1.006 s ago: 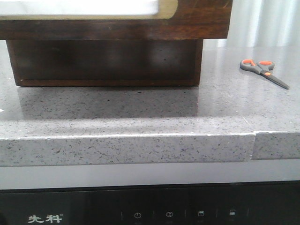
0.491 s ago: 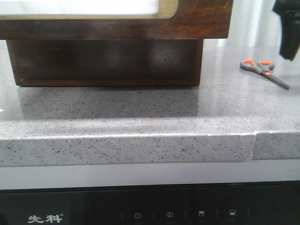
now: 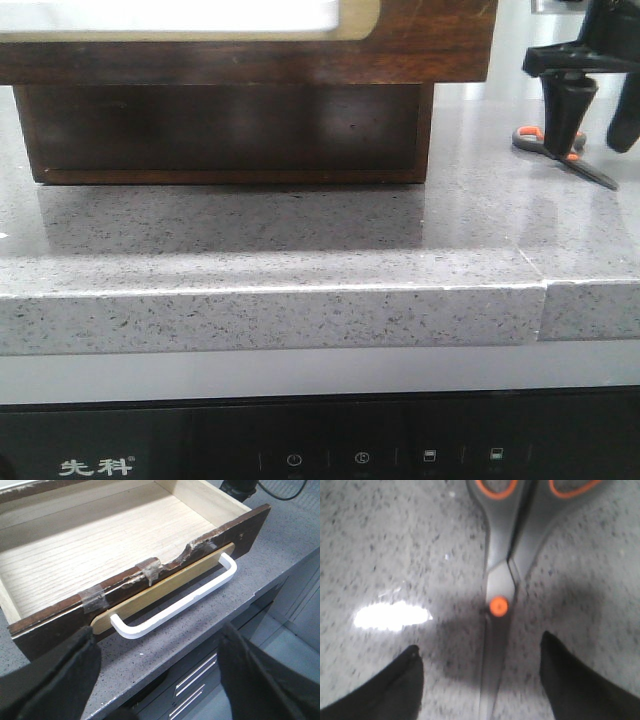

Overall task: Put scissors in drawer with both arms
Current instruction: 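Close the right gripper on the scissors and lift them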

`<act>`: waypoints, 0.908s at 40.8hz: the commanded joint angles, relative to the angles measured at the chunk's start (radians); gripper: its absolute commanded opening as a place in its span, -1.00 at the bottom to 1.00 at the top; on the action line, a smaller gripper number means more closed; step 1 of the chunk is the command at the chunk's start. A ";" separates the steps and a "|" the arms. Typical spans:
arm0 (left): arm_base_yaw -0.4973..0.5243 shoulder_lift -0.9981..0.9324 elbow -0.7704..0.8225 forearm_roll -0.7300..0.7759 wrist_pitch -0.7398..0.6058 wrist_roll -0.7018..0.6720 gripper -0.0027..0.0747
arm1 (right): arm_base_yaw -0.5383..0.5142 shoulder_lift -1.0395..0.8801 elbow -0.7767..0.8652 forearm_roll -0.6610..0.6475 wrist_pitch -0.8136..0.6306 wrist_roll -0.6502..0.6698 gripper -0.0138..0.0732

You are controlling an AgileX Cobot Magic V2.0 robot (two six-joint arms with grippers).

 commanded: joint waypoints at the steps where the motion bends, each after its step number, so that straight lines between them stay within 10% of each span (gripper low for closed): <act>1: -0.009 0.003 -0.024 -0.008 -0.074 -0.009 0.34 | -0.006 -0.021 -0.064 0.010 -0.005 -0.014 0.41; 13: -0.009 0.003 -0.024 -0.008 -0.074 -0.009 0.34 | -0.006 0.041 -0.116 0.010 -0.008 -0.014 0.32; 30: -0.009 0.003 -0.024 -0.008 -0.074 -0.009 0.34 | -0.006 0.047 -0.116 0.010 -0.007 -0.014 -0.50; 37: -0.009 0.003 -0.024 -0.008 -0.074 -0.009 0.34 | -0.006 0.035 -0.116 0.010 0.002 -0.014 -0.54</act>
